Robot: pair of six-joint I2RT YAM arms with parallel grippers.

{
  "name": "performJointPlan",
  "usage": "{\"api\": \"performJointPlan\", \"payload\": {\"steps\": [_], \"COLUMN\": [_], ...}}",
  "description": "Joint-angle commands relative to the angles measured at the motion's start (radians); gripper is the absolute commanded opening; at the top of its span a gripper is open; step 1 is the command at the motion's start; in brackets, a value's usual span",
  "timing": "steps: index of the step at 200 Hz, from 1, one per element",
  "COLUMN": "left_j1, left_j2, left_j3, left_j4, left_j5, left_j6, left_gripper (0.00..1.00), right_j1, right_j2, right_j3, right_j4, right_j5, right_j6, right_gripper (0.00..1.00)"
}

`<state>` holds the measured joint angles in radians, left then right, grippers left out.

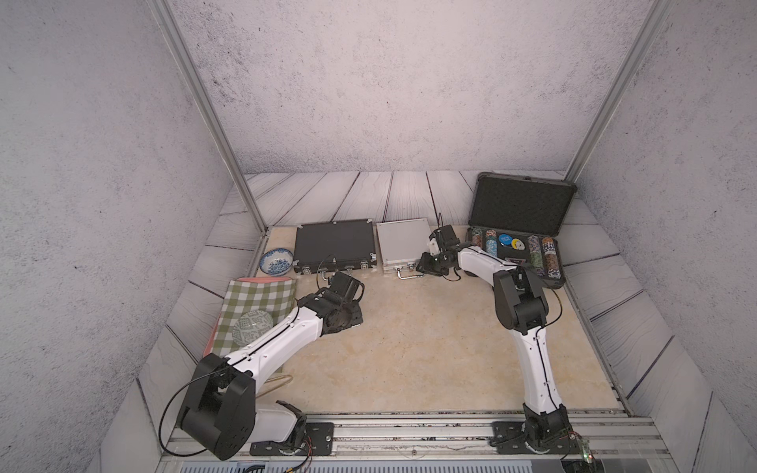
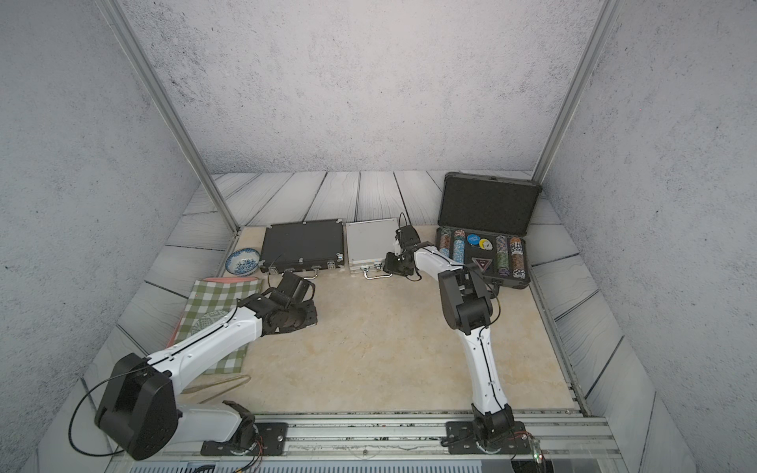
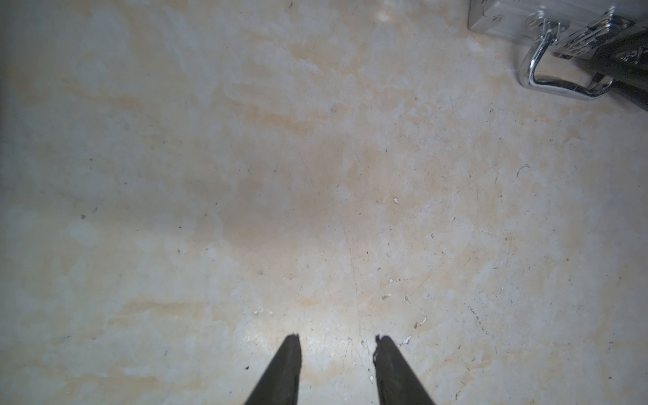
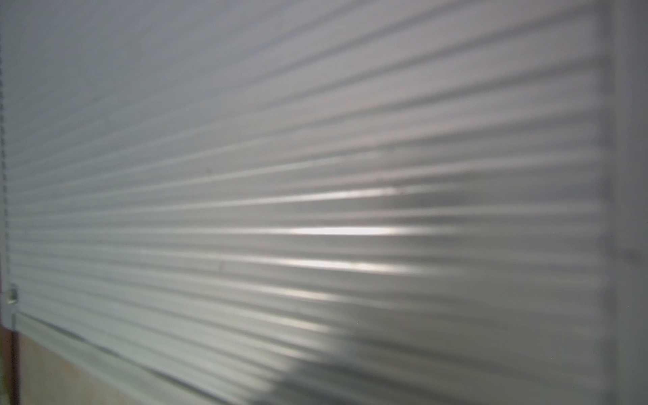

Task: Close the poker set cases
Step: Move the poker set case to the center of the board.

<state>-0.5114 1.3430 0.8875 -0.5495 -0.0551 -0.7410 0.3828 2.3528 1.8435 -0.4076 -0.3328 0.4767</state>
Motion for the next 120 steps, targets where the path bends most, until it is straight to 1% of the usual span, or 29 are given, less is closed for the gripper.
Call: {"api": "performJointPlan", "payload": {"steps": [1, 23, 40, 71, 93, 109, 120], "left_j1": [0.008, 0.01, 0.01, 0.01, 0.01, 0.01, 0.01], "left_j2": [-0.018, -0.029, -0.038, -0.028, -0.008, 0.007, 0.01], "left_j3": [-0.013, -0.013, -0.018, -0.022, -0.01, -0.002, -0.005], "left_j4": [-0.016, -0.022, -0.024, -0.013, -0.019, -0.019, -0.011], "left_j5": [0.003, -0.002, -0.002, 0.006, 0.036, 0.05, 0.056], "left_j6": [0.006, 0.007, 0.007, 0.009, 0.018, 0.021, 0.02], "left_gripper": [0.39, 0.39, 0.39, 0.4, 0.4, 0.4, 0.4], "right_j1": [0.004, 0.001, -0.011, -0.033, -0.041, -0.047, -0.053], "right_j2": [0.049, -0.001, -0.063, -0.196, -0.299, -0.376, -0.43], "right_j3": [0.022, -0.019, -0.084, -0.208, -0.297, -0.358, -0.4], "right_j4": [-0.003, -0.009, -0.005, 0.01, 0.013, 0.005, -0.018], "right_j5": [-0.075, -0.073, -0.066, -0.074, -0.07, -0.043, 0.014], "right_j6": [0.016, 0.005, -0.006, -0.043, -0.056, -0.056, -0.049], "right_gripper": [0.42, 0.45, 0.46, 0.52, 0.54, 0.55, 0.56]}}
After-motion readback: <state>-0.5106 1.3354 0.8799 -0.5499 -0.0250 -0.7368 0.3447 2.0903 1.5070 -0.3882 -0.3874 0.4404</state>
